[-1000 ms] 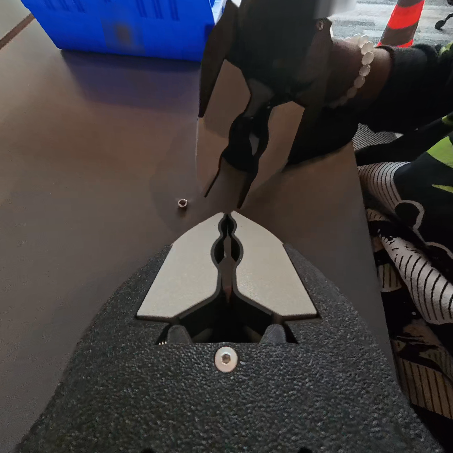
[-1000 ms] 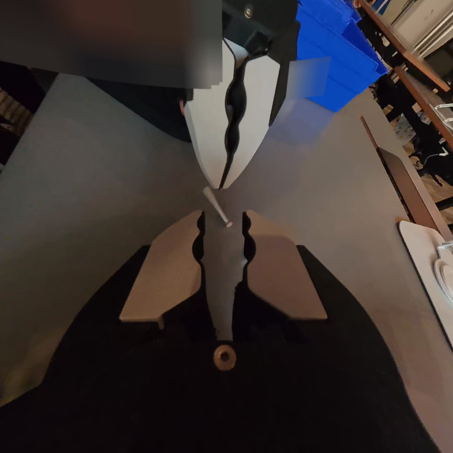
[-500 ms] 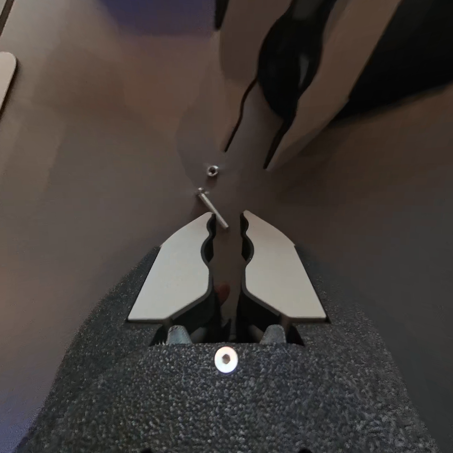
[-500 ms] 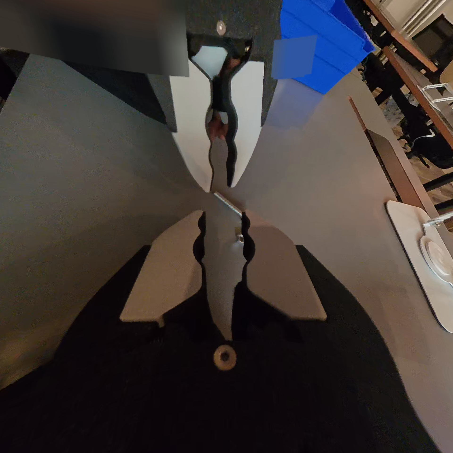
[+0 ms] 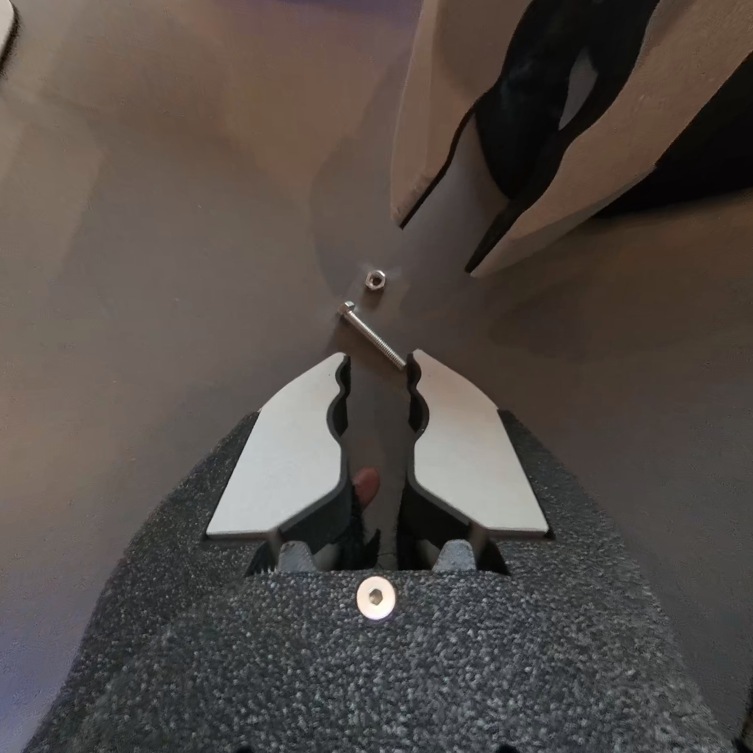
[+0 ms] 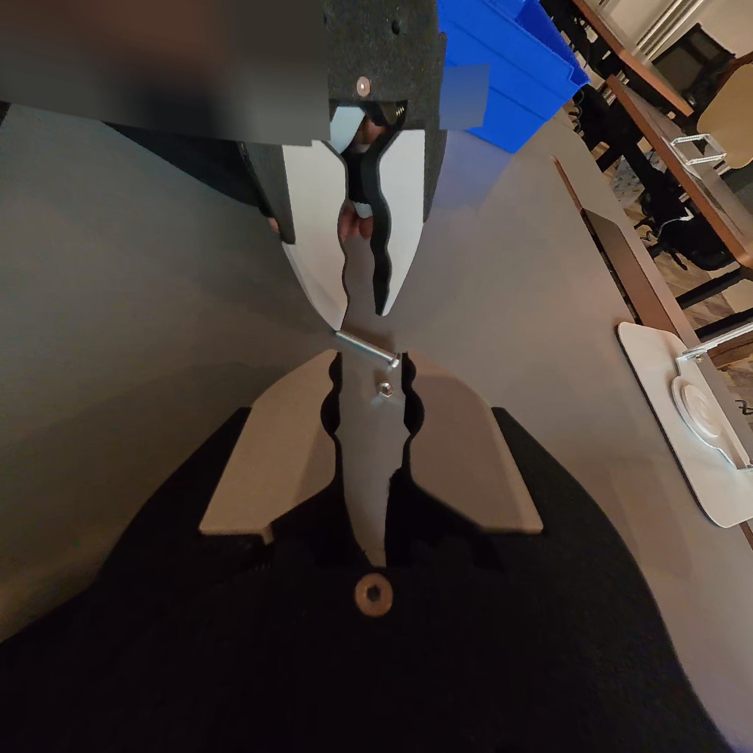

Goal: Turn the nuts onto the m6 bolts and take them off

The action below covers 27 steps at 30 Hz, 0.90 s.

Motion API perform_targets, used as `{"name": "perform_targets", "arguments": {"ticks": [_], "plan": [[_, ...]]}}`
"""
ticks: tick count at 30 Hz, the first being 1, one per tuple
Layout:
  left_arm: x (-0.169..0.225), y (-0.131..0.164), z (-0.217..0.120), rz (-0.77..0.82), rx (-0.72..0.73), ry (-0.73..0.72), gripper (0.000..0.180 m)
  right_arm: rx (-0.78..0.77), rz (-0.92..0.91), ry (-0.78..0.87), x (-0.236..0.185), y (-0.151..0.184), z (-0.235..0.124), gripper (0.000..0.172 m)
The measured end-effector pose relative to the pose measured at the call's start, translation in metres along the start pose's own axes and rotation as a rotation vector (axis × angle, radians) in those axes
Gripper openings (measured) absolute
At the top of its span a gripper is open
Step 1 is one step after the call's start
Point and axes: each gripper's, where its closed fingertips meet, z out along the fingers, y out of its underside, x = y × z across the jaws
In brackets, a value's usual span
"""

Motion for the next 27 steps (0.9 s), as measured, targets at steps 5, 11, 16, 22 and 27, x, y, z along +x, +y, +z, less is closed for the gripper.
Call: {"name": "perform_targets", "arguments": {"ticks": [5,11,16,22,27], "plan": [[-0.001,0.0,0.004,-0.05,-0.005,-0.015,0.025,-0.001,0.001,0.006,0.001,0.0,0.0,0.027],[0.007,0.005,0.011,-0.054,-0.04,0.015,0.013,-0.003,-0.001,0.005,0.001,0.001,0.0,0.027],[0.008,0.006,0.01,-0.007,-0.039,0.035,0.006,-0.007,0.001,0.001,0.0,0.002,0.0,0.027],[0.007,0.007,0.005,0.029,-0.004,0.043,0.005,-0.013,0.001,-0.005,0.0,0.003,0.001,0.028],[0.015,-0.004,-0.008,0.043,0.062,0.116,0.005,-0.016,-0.003,-0.017,-0.003,0.004,0.003,0.028]]}}
